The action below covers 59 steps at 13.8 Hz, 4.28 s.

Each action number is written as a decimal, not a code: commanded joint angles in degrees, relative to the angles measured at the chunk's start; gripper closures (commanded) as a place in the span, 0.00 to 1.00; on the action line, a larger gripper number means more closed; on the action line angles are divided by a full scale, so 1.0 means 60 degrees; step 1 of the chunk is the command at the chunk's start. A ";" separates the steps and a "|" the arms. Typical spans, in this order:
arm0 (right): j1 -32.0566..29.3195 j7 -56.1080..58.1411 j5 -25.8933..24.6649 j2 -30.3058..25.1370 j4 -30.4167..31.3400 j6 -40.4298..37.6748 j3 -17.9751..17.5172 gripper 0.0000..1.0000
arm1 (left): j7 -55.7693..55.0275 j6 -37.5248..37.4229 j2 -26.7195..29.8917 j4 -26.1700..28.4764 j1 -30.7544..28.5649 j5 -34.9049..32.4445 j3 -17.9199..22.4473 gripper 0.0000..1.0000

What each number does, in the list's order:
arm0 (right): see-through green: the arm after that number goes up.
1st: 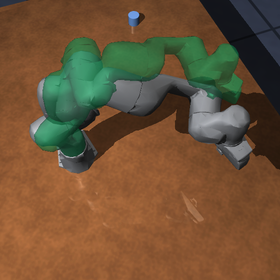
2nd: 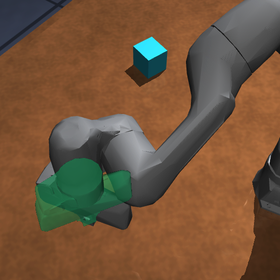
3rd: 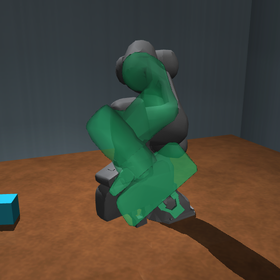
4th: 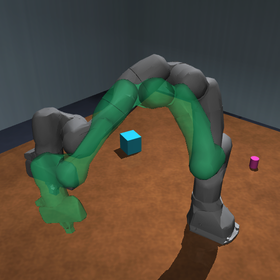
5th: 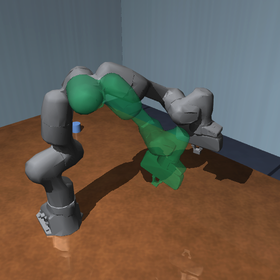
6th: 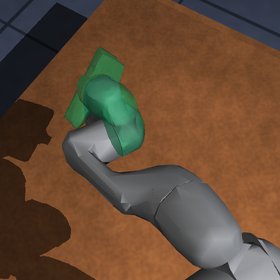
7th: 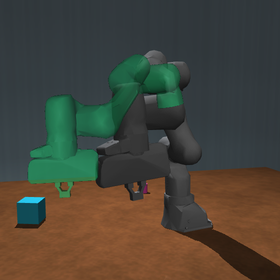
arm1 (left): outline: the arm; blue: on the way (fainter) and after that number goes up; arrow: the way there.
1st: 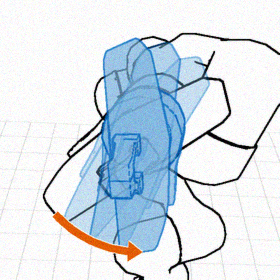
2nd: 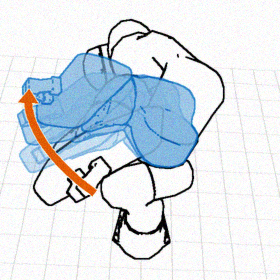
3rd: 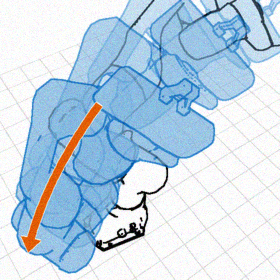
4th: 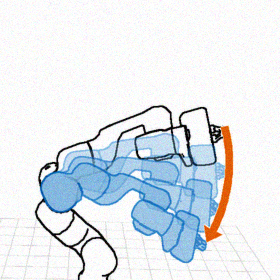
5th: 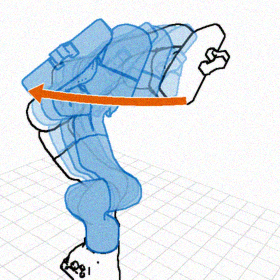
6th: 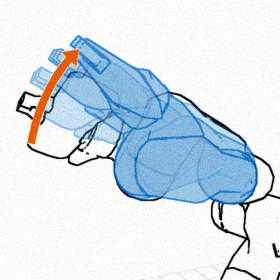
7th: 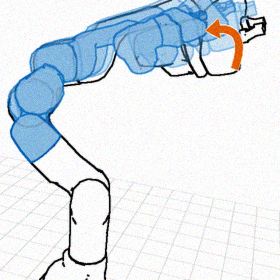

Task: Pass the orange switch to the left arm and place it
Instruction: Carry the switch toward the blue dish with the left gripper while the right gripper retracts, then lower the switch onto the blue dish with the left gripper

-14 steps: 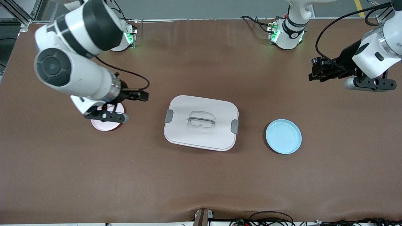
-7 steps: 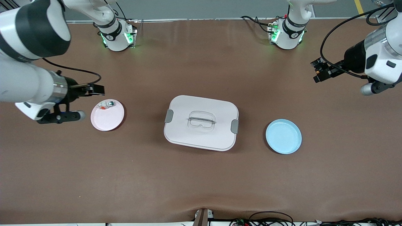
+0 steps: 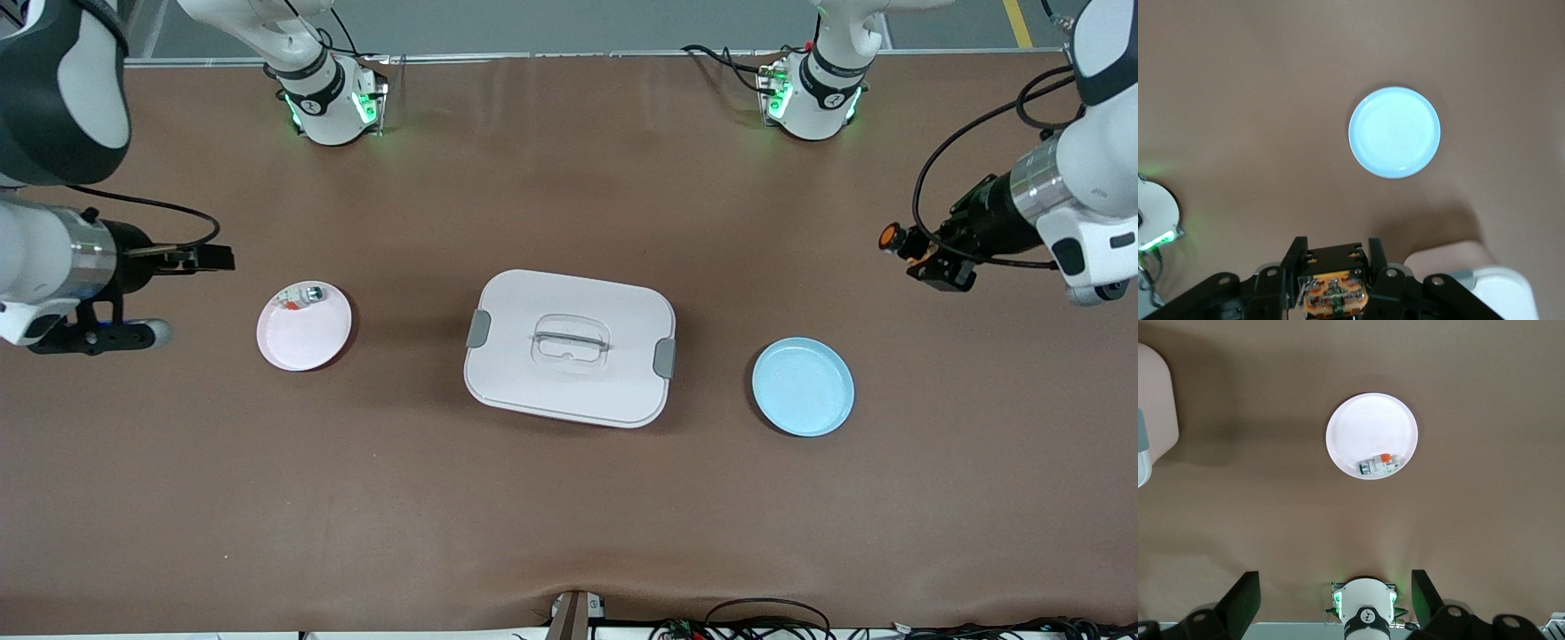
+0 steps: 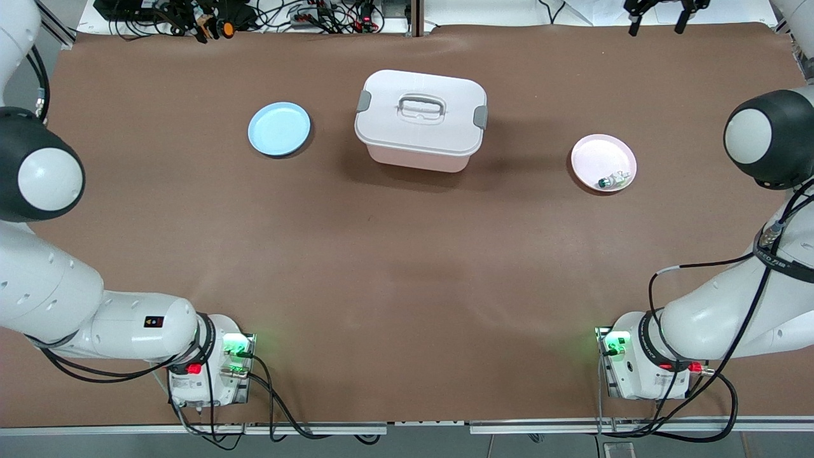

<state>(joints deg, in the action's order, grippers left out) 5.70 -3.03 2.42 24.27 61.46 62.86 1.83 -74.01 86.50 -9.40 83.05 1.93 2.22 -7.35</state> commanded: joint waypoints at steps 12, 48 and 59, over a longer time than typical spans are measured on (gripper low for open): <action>-0.0511 0.0068 -0.0083 -0.0017 0.0200 -0.0048 -0.0201 0.00 | -0.4086 0.6760 -0.0162 0.4965 0.0119 -0.1674 -0.0210 1.00; -0.1140 0.0052 -0.0419 -0.2815 0.3101 0.3555 -0.0114 0.00 | -0.2988 1.0265 -0.3868 0.5026 -0.0350 -0.2040 -0.0122 1.00; -0.1097 0.0022 -0.0199 -0.2844 0.2808 0.3820 -0.0114 0.00 | -0.2856 1.0250 -0.3941 0.4924 -0.0438 -0.2216 -0.0122 0.00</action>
<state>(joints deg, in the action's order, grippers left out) -0.37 -2.50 -0.05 8.40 77.77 85.49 1.50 -91.49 147.54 -32.41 113.73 -0.11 -9.37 -7.94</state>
